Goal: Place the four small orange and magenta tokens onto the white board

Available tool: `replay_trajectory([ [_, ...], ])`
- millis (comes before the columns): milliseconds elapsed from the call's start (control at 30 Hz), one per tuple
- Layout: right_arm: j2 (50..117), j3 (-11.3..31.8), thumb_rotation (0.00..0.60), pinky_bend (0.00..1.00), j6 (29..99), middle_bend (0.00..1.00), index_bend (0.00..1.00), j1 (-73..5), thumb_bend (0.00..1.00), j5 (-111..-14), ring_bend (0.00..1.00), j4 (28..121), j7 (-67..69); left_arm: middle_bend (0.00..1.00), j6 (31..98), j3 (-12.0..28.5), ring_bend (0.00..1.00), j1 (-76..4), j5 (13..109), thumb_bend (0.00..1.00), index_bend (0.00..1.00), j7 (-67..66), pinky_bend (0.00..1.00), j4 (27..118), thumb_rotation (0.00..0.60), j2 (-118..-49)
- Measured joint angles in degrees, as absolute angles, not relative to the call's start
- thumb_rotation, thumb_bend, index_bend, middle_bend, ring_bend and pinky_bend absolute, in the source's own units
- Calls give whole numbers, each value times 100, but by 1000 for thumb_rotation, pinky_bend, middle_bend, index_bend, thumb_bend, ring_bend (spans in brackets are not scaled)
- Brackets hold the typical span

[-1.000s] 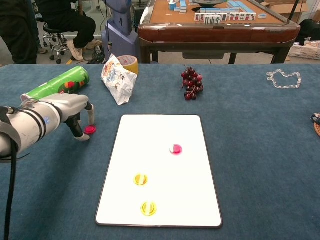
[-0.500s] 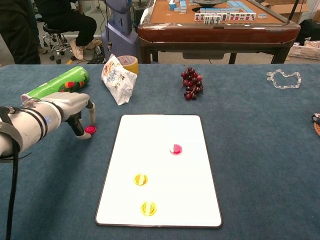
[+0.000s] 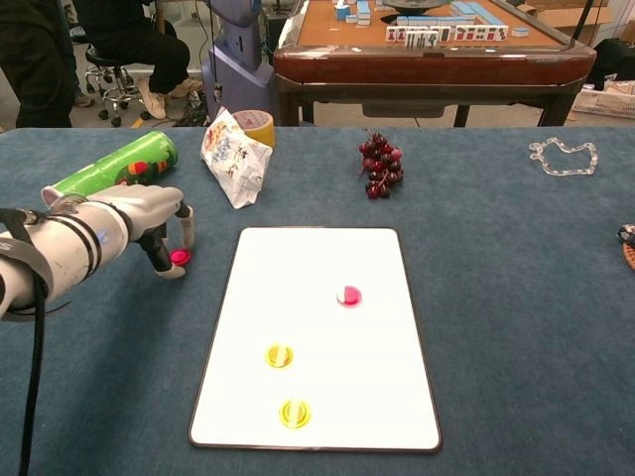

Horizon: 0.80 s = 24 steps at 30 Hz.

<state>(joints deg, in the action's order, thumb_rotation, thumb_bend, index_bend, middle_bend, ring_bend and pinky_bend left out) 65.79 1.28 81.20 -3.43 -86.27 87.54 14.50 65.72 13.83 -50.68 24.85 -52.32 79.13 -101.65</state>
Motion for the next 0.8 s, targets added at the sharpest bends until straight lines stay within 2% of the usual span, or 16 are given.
replay_trajectory([
  [300, 6611, 119, 600, 517, 8102, 373, 434, -349, 133, -8628, 364, 8721, 1460, 1000, 6586, 1388, 1000, -5064, 2401, 331, 515, -5306, 1000, 7871, 600, -10181],
  [800, 6647, 111, 600, 517, 8089, 373, 434, -352, 133, -8626, 364, 8692, 1475, 1000, 6575, 1403, 1000, -5064, 2464, 333, 526, -5296, 1000, 7855, 600, -10206],
])
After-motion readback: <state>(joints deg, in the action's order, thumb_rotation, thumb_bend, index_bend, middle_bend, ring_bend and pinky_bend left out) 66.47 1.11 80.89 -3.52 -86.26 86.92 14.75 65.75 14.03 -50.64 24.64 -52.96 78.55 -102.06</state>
